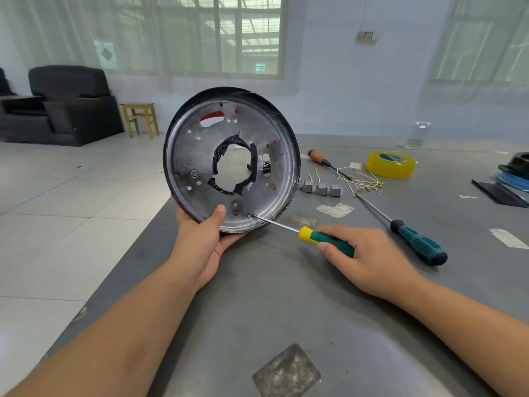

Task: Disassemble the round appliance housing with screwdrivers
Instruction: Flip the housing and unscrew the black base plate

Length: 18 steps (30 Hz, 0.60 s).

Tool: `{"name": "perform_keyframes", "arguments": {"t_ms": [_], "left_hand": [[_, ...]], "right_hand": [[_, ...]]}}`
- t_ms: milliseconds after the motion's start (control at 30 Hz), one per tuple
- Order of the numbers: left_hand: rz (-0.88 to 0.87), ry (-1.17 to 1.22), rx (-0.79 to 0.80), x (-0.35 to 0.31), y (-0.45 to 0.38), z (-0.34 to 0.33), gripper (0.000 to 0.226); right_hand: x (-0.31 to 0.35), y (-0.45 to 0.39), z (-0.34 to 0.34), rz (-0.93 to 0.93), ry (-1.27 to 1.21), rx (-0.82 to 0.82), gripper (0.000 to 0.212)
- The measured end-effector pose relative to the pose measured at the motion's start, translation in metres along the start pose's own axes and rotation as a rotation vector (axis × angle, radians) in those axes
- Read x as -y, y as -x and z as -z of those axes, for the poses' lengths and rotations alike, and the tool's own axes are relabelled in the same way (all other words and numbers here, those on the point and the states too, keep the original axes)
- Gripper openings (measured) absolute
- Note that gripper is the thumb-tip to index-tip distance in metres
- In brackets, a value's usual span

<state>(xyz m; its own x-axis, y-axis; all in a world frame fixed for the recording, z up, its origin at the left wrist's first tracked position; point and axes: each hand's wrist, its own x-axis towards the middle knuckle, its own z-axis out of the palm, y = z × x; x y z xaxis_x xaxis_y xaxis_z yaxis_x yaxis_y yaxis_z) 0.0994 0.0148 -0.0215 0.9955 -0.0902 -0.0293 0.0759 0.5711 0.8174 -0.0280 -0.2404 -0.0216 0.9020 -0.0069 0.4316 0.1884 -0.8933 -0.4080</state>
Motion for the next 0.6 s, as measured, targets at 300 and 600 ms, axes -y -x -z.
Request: {"name": "perform_keyframes", "arguments": {"t_ms": [300, 600], "left_hand": [[-0.023, -0.012, -0.001, 0.0011, -0.0002, 0.0007, 0.045], [-0.072, 0.009, 0.001, 0.0046, -0.0025, 0.0043, 0.046]], "right_hand": [[0.0030, 0.0004, 0.0021, -0.025, -0.001, 0.027, 0.038], [0.0068, -0.0002, 0.0004, -0.040, 0.014, 0.031, 0.035]]}}
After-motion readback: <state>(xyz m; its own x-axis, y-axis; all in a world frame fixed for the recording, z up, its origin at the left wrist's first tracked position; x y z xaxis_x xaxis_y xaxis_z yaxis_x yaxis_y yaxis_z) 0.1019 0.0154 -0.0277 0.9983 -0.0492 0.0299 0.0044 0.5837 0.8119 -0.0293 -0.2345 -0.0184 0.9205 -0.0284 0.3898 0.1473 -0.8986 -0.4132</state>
